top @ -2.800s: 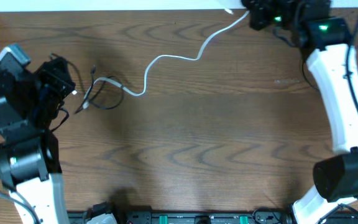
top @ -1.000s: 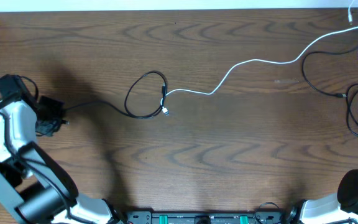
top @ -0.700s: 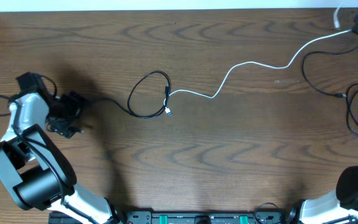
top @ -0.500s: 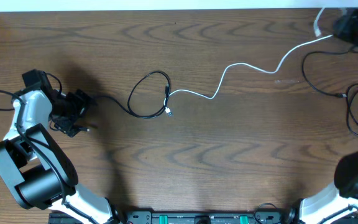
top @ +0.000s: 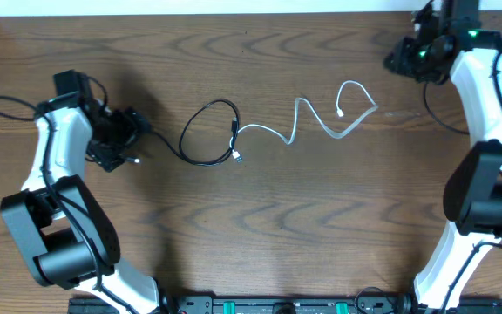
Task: Untangle cables
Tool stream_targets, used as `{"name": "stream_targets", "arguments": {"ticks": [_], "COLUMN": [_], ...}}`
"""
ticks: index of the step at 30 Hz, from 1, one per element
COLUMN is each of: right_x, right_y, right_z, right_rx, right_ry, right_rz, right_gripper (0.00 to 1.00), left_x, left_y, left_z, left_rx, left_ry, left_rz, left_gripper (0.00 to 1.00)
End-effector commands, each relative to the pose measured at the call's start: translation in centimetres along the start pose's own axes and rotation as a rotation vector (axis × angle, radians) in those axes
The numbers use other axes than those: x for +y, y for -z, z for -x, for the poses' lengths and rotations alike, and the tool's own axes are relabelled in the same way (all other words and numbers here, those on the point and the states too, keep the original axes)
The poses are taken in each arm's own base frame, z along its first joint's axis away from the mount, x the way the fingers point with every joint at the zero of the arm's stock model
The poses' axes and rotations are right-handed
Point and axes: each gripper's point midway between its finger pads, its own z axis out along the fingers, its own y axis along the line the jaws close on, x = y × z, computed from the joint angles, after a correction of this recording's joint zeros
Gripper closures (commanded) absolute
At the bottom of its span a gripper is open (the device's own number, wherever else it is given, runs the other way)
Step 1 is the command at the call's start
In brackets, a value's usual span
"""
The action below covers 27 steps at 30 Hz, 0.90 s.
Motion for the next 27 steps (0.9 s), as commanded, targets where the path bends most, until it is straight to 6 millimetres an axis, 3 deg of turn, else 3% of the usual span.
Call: {"name": "stream_targets", "arguments": {"ticks": [1,5,8,10,15,18,21,27], "right_x": [-0.6,-0.6,0.7,2.5,9.6,12.5,14.2,17.4], "right_y": [-1.5,-1.6,-0.4,0.7,3.2,2.9,2.0,0.7], "right_z": [-0.8,-0.6,0.7,1.5,2.8,2.2,1.2,-1.1], "right_rx": [0.030,0.024,-0.002,-0.016,-0.060,-0.063,-0.045,-0.017], "right_ry": [0.050,0.072,0.084,0.111,0.233,0.281,0.315,0.391], "right_rz": [-0.031,-0.029,0.007,0.062,0.291,0.343,0.323,0.267], "right_gripper": [0.37,0.37,0.36,0.34,0.31,0.30,0.29,0.29], "left_x": [-1.1,-2.8,-4.4,-5.4,-7.5,-7.5,-8.1,-10.0], "left_y": [0.1,-0.4,-0.8,-1.0,-1.5,-1.7,-1.9,-2.5], "left_z": [-0.7,-2.2,-3.0,-3.4,-4.2,-4.3,-5.0,-6.2], "left_rx": [-0.013,0.006,0.006,-0.001,-0.021,-0.054,-0.058,-0.064], "left_ry": [-0.066,-0.112,-0.160,-0.191,-0.201,-0.160,-0.188,-0.251], "left_rz": [0.029,0.028,0.019,0.007,-0.010,0.043,0.054,0.031], "left_gripper": [0.07,0.07,0.07,0.07,0.07,0.07,0.07,0.35]}}
